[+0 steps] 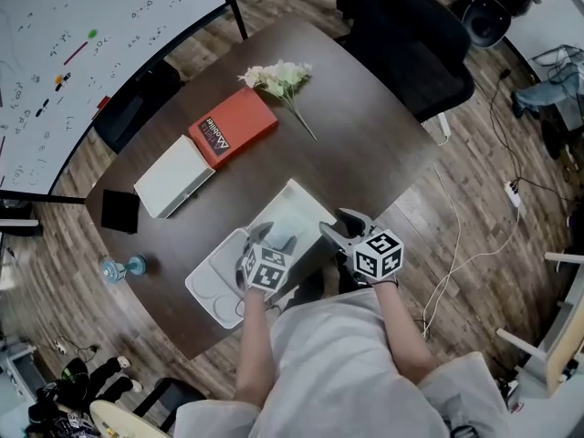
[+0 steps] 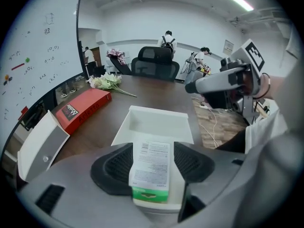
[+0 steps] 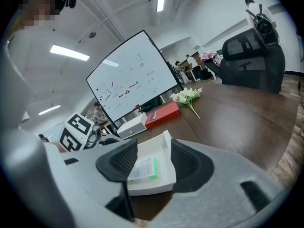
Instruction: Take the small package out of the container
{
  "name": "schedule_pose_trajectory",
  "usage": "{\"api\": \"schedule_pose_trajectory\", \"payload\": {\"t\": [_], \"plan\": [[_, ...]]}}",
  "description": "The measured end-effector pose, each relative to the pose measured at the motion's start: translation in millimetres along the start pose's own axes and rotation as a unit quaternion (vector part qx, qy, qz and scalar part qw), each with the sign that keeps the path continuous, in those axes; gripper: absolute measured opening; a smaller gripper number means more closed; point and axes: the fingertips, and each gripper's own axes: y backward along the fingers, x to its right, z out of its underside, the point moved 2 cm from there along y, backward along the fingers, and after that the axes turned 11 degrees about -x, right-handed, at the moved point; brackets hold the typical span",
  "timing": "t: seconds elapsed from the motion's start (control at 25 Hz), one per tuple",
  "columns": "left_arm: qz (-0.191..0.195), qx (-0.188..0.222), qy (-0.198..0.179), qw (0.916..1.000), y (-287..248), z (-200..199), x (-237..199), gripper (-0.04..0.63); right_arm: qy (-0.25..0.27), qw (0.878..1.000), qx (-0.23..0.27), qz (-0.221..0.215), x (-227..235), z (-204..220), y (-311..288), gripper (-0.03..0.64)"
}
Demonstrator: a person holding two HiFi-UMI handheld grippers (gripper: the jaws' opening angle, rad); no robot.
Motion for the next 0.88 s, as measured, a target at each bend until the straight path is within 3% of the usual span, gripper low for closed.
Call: {"api": "schedule_pose_trajectory", "payload": {"t": [0.2,0.36,0.44,0.64,0.88], "plan": [[-0.010,-0.010,0.001,0.9999,-2.1,1.0,0.6,0.267,0.007,0.999,0.024,-0.030,5.9,-18.4,8.0,0.119],[-0.033,-0.044,-0.028,0.9981,-5.9,6.7,2.2,0.268,-0.012,0.999,0.030,-0.032,20.0,-21.9,14.3,0.012],[-0.048,-0.071,-0.049,0.9951,-10.8,12.4,3.2,0.273,-0.027,0.999,0.026,-0.036,28.3,-23.4,15.9,0.003],[-0.040,-0.093,-0.050,0.9936,-23.2,16.1,10.3,0.285,-0.032,0.998,0.021,-0.043,43.6,-25.6,27.9,0.003],[-0.042,-0.109,-0.043,0.9922,-27.7,14.2,4.1,0.290,-0.064,0.992,0.004,-0.111,44.0,-31.6,29.3,0.002]]}}
